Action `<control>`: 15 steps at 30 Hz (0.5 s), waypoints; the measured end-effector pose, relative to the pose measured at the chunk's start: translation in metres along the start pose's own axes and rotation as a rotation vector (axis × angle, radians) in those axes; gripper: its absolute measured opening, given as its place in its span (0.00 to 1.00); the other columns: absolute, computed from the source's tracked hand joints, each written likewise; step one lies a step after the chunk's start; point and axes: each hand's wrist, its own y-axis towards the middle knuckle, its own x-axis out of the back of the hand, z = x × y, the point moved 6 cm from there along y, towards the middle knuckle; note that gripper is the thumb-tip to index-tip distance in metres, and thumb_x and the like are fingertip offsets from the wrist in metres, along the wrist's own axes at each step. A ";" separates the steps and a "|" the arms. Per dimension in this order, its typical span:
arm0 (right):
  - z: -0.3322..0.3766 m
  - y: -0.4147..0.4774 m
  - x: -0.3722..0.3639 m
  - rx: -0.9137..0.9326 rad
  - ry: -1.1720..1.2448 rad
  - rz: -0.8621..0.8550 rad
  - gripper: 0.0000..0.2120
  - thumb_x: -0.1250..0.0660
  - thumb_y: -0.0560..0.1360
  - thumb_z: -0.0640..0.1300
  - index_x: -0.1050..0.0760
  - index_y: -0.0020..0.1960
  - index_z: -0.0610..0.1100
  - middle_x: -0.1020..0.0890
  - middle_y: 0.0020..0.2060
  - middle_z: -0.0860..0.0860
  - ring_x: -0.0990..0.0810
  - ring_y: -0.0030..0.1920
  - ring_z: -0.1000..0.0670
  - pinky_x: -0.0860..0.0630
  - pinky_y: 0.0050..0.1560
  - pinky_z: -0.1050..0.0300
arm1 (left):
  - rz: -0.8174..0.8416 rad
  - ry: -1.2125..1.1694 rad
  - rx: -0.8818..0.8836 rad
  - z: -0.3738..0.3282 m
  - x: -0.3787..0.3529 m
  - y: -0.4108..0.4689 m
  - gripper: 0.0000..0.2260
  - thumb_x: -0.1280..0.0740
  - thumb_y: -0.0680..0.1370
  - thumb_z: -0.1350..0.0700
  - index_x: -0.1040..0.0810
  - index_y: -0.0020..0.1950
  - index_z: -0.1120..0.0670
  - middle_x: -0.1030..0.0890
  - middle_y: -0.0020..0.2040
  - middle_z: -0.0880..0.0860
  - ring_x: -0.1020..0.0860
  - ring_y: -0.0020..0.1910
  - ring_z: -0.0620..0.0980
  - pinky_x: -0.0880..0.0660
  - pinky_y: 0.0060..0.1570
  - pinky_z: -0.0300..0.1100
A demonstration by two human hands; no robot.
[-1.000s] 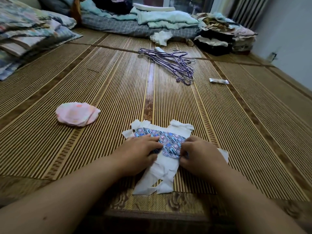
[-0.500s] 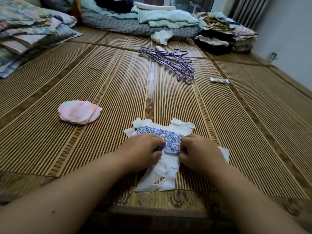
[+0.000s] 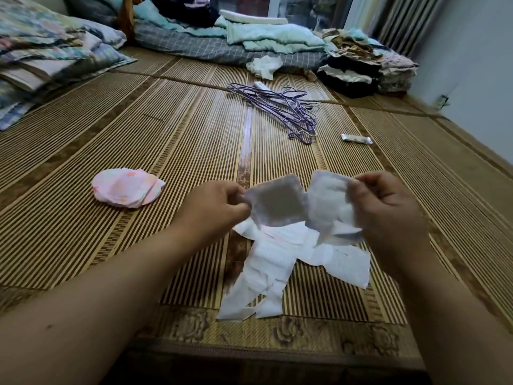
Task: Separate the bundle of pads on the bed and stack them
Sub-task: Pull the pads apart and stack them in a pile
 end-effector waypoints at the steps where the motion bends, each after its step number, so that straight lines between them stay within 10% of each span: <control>1: -0.006 0.000 0.003 -0.106 0.110 0.031 0.08 0.37 0.78 0.44 0.25 0.41 0.50 0.21 0.34 0.53 0.21 0.28 0.60 0.26 0.22 0.65 | 0.006 -0.071 0.026 0.003 0.004 0.001 0.06 0.32 0.73 0.54 0.22 0.36 0.53 0.22 0.31 0.50 0.26 0.29 0.48 0.27 0.31 0.44; 5: -0.028 -0.001 0.007 -0.406 0.334 0.132 0.06 0.36 0.77 0.39 0.21 0.44 0.45 0.17 0.38 0.48 0.17 0.31 0.52 0.23 0.24 0.57 | 0.031 -0.441 0.222 0.014 0.015 0.000 0.04 0.34 0.74 0.58 0.22 0.43 0.58 0.19 0.41 0.58 0.19 0.41 0.58 0.21 0.42 0.54; 8: -0.046 -0.001 0.006 -0.553 0.305 0.208 0.09 0.39 0.77 0.35 0.21 0.48 0.42 0.18 0.46 0.43 0.18 0.40 0.45 0.22 0.28 0.54 | 0.192 -0.742 0.436 0.023 0.010 -0.003 0.04 0.36 0.76 0.59 0.24 0.44 0.59 0.24 0.40 0.57 0.21 0.33 0.52 0.23 0.28 0.42; 15: -0.079 -0.009 -0.004 -0.590 -0.204 0.377 0.05 0.35 0.77 0.41 0.21 0.46 0.48 0.17 0.43 0.39 0.24 0.32 0.46 0.29 0.26 0.56 | 0.464 -0.706 0.681 0.048 0.007 -0.022 0.16 0.32 0.72 0.59 0.26 0.58 0.61 0.19 0.35 0.57 0.21 0.30 0.51 0.26 0.22 0.39</control>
